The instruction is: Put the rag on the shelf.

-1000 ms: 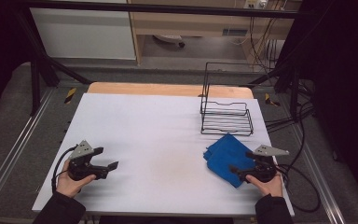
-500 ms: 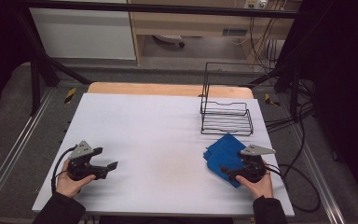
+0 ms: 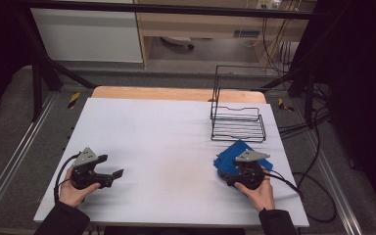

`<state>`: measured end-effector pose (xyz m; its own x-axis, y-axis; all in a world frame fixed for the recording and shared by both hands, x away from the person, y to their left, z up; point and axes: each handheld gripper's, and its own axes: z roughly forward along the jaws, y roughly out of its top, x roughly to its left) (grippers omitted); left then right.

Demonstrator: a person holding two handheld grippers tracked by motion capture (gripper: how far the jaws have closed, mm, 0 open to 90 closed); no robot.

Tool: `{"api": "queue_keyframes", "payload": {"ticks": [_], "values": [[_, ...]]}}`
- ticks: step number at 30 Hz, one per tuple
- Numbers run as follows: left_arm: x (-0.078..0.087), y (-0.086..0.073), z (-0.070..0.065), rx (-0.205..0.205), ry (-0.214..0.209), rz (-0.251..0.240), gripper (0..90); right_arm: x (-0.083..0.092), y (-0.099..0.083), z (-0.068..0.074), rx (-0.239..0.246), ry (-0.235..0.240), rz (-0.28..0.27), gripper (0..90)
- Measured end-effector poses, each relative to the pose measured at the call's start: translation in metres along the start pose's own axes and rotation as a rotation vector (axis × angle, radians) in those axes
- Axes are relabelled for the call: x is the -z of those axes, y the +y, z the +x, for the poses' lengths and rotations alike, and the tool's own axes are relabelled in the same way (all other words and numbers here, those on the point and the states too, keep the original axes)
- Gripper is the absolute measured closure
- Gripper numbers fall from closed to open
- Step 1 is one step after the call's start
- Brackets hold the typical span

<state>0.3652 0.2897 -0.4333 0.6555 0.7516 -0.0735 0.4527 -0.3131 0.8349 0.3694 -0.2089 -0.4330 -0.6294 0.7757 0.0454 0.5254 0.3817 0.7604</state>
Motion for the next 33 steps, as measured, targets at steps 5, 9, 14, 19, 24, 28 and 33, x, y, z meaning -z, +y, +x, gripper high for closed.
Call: {"api": "queue_keyframes", "payload": {"ticks": [5,9,14,19,24,28,33], "values": [[0.0,0.0,0.001,0.007,0.004,0.001,11.0,-0.016,0.005,0.005,0.037,-0.026,0.054,38.9],[0.0,0.0,0.0,0.005,0.003,0.003,11.1,-0.023,0.005,0.002,0.056,-0.066,0.082,44.7],[0.0,0.0,0.0,0.011,0.005,0.002,11.2,-0.029,0.006,-0.001,0.066,-0.077,0.091,48.5],[-0.001,0.0,0.0,0.012,0.003,0.004,11.4,-0.033,0.008,-0.004,0.044,-0.081,0.093,52.4],[-0.001,-0.001,0.0,0.016,0.003,0.004,11.5,-0.033,0.008,-0.004,0.035,-0.093,0.096,60.1],[-0.001,-0.001,0.0,0.014,0.002,0.01,11.6,-0.033,0.008,-0.005,0.053,-0.116,0.101,70.1],[-0.001,-0.001,0.0,0.015,0.003,0.011,11.9,-0.032,0.009,-0.007,0.054,-0.126,0.11,79.6]]}}
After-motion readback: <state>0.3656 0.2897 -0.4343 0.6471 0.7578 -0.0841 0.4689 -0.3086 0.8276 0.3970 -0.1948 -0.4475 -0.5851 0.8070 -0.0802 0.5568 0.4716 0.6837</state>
